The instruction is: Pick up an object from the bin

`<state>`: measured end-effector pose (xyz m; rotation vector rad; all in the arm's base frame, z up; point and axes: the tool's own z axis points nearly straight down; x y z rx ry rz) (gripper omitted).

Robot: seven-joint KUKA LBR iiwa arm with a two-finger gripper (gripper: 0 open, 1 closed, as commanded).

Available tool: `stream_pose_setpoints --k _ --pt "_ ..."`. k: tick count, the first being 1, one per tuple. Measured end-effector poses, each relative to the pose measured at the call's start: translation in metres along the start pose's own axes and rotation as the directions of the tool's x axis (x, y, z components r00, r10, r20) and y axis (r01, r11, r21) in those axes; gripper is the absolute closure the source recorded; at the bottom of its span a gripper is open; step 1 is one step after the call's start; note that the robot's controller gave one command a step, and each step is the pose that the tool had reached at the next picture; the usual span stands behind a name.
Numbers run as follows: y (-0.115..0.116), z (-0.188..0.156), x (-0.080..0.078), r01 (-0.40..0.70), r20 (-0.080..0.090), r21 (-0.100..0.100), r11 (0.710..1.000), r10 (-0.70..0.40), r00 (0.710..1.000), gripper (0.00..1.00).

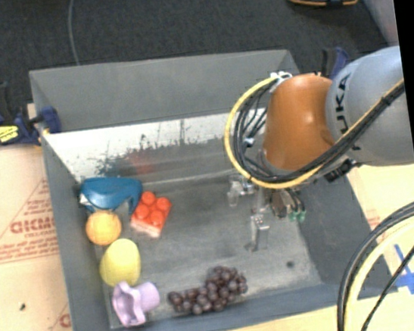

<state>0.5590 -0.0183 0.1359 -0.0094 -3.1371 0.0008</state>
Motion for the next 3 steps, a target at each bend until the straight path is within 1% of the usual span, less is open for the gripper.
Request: stream_pose_setpoints --k 1,2,3 --pt "0.0 -0.005 -0.002 0.0 0.008 0.001 1.0 0.0 1.0 0.0" --pt "0.067 0.065 0.033 0.416 0.003 0.003 0.909 -0.416 0.909 0.0" --pt "0.067 0.009 0.046 0.416 0.009 0.005 0.909 -0.416 0.909 0.0"
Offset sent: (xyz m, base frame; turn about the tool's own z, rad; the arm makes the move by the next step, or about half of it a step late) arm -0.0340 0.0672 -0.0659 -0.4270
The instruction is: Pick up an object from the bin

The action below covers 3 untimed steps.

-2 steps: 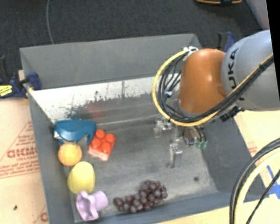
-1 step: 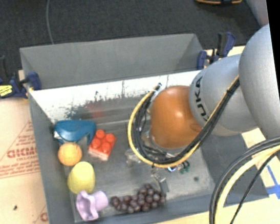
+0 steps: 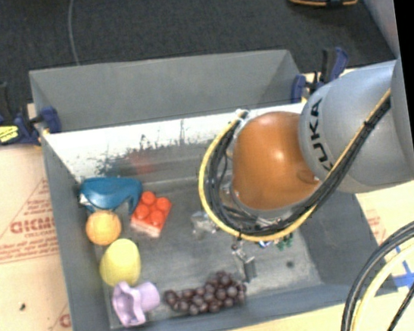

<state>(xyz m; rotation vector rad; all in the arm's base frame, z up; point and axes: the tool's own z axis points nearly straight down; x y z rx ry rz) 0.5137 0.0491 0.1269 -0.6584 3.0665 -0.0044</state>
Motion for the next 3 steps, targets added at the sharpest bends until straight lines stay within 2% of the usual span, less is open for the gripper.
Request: stream_pose_setpoints --k 1,2,3 --pt "0.073 0.027 -0.01 0.175 -0.002 -0.004 0.985 -0.175 0.985 0.0" --pt "0.051 0.056 -0.004 0.343 -0.003 -0.003 0.939 -0.343 0.939 0.0" --pt "0.041 0.054 0.008 0.231 0.006 -0.001 0.973 -0.231 0.973 1.0"
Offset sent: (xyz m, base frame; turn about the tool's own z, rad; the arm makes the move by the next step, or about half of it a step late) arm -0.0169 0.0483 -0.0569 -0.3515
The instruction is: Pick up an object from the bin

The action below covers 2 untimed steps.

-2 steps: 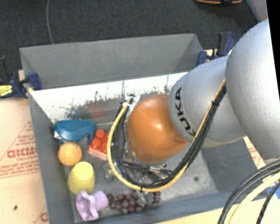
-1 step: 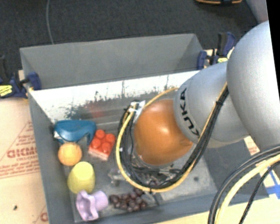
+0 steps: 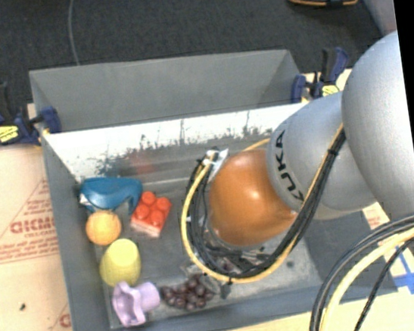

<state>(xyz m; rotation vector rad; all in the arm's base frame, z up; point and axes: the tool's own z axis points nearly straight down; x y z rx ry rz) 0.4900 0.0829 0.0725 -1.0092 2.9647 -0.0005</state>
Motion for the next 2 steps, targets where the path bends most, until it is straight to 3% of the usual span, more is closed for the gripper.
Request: stream_pose_setpoints --k 2 --pt "0.0 -0.0042 -0.0005 0.0 0.004 0.001 1.0 0.0 1.0 1.0"
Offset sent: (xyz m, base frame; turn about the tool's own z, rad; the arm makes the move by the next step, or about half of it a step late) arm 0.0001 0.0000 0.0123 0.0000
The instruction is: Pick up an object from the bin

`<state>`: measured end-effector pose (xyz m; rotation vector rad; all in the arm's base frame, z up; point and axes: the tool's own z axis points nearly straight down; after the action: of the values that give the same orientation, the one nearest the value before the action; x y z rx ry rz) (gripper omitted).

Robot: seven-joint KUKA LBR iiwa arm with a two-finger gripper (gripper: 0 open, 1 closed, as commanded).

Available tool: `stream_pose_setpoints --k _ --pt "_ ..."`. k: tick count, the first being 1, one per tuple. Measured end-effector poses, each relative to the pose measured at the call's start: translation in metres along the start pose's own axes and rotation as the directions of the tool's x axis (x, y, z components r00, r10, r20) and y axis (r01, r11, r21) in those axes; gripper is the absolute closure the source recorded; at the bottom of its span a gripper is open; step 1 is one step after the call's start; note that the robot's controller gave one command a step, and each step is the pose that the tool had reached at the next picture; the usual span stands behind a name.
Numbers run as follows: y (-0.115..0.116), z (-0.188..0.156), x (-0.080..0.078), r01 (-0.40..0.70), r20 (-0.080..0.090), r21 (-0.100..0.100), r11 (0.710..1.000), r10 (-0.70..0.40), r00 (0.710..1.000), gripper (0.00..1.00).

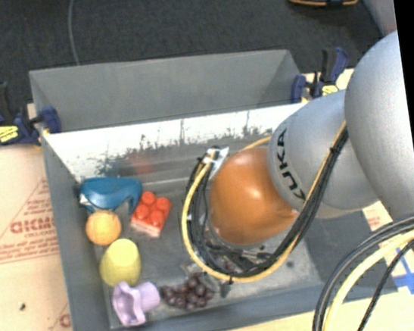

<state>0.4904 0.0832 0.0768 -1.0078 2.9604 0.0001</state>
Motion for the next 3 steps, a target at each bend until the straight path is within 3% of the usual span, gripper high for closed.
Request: stream_pose_setpoints --k 1,3 --pt "0.001 -0.03 0.003 -0.001 -0.011 -0.004 1.0 0.001 1.0 1.0" --pt "-0.002 -0.071 0.0 -0.005 -0.002 0.001 1.0 0.005 1.0 1.0"
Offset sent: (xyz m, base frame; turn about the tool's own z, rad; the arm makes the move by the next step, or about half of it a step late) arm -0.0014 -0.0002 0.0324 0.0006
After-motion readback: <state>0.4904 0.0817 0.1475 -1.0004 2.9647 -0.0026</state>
